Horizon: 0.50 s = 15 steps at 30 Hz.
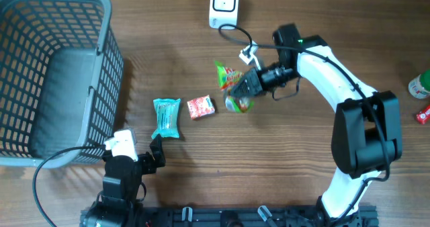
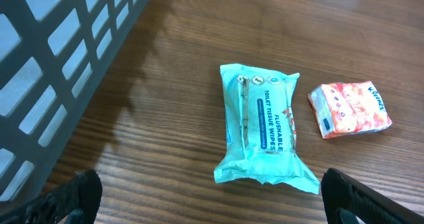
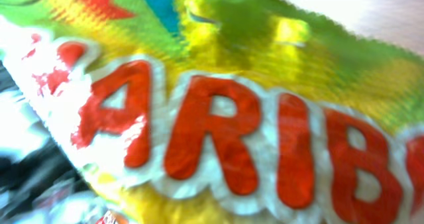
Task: Scan the item barcode
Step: 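Hold the Haribo bag in front of the white scanner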
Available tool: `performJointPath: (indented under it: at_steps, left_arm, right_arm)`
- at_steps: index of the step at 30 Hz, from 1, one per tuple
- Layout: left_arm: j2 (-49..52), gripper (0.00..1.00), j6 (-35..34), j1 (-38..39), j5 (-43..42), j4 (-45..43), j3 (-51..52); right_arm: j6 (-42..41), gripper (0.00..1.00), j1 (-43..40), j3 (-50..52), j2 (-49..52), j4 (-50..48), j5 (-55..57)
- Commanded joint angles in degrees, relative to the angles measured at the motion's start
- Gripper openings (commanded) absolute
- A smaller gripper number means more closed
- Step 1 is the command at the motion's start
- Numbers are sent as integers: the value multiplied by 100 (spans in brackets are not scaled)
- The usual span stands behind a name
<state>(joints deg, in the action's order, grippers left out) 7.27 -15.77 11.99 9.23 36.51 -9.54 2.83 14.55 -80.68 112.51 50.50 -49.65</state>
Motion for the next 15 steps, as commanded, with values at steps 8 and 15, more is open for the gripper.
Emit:
performJointPath:
  at_steps: [8,15]
  left_arm:
    - [-15,100,33,-11,72,-4,33]
    - [-15,100,33,-11,72,-2,33]
  right_arm:
    - [-1703,4,431,-450,22,-3746,5499]
    - [-868,5,507,-2273,1366,-4411,6037]
